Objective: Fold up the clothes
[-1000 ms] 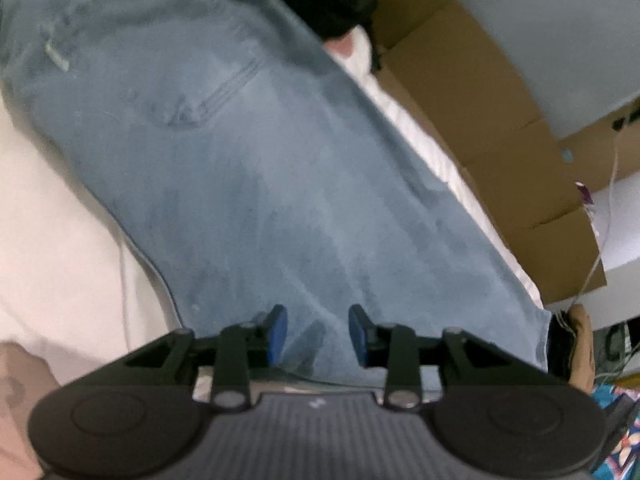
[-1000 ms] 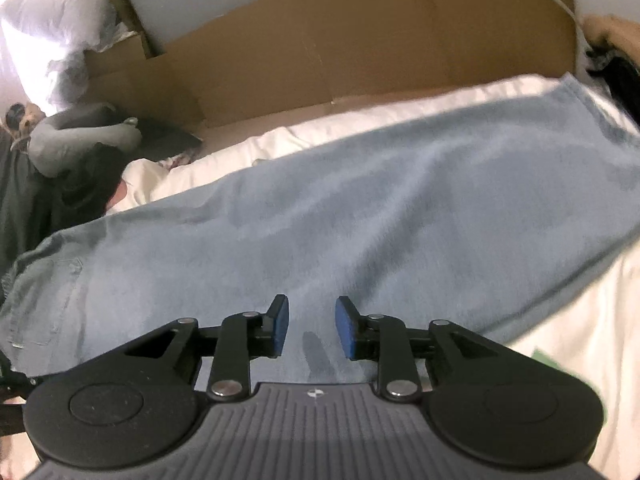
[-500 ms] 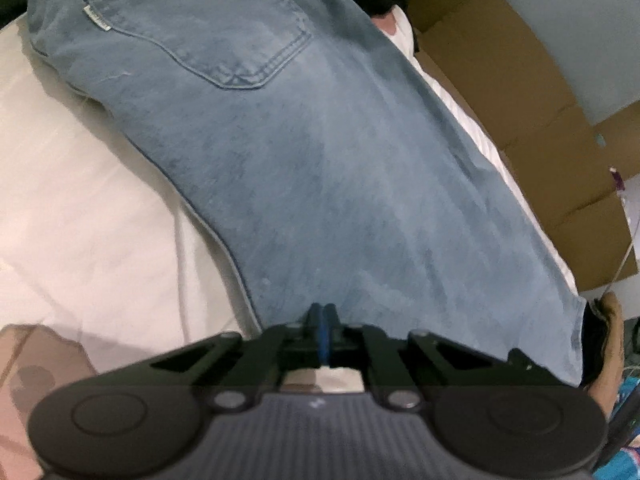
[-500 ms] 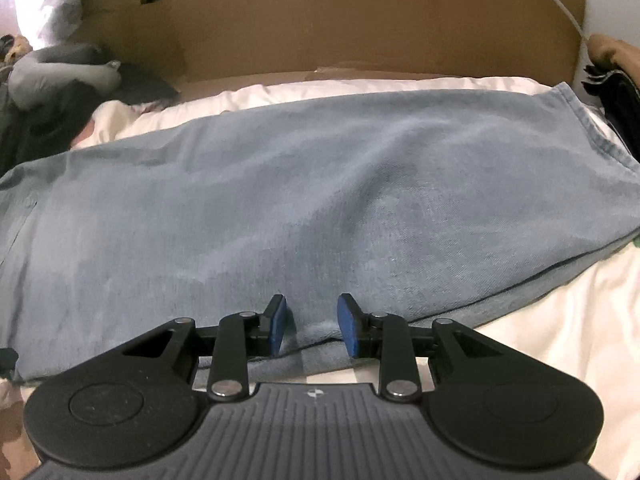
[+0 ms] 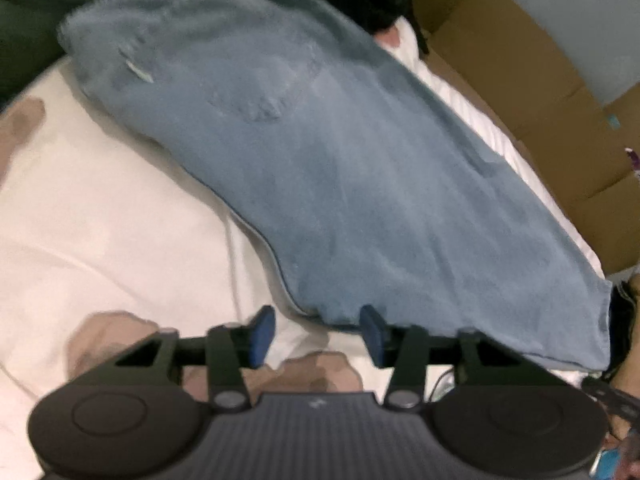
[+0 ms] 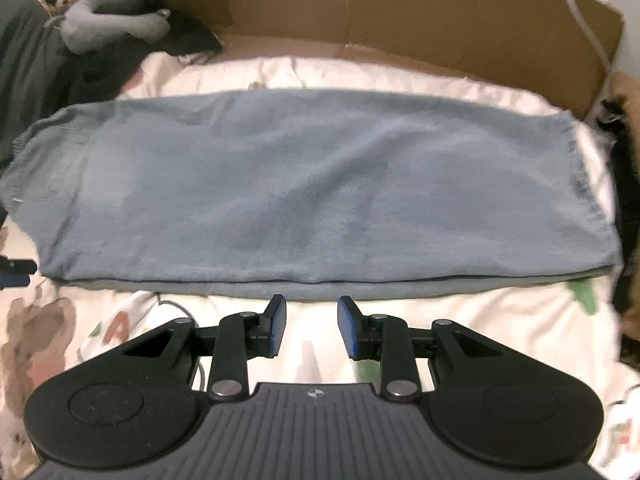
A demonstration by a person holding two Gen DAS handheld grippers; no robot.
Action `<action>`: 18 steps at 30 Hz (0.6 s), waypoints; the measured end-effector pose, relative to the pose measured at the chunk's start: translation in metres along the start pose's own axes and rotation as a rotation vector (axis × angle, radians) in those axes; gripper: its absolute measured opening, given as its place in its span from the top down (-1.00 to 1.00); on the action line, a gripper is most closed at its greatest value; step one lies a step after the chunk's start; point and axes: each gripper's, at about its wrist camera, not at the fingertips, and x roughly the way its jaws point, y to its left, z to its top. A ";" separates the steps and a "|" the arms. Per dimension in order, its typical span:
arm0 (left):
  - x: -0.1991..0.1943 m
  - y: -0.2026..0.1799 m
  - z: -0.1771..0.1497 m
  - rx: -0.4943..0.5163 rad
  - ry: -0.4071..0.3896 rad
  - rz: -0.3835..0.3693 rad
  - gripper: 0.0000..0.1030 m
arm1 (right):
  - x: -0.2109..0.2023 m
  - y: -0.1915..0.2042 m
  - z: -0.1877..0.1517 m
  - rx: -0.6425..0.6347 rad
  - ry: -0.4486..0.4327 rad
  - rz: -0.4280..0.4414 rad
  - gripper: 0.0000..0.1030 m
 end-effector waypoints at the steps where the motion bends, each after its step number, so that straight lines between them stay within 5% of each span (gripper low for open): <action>1: -0.005 0.001 0.001 -0.002 -0.003 -0.002 0.03 | -0.011 -0.004 0.001 0.002 -0.009 -0.005 0.24; 9: -0.037 0.002 0.003 -0.060 -0.037 0.017 -0.19 | -0.082 -0.045 0.001 0.062 -0.115 -0.036 -0.10; 18: -0.041 -0.024 0.007 -0.087 -0.044 0.008 -0.35 | -0.079 -0.095 -0.041 0.382 -0.253 0.016 -0.12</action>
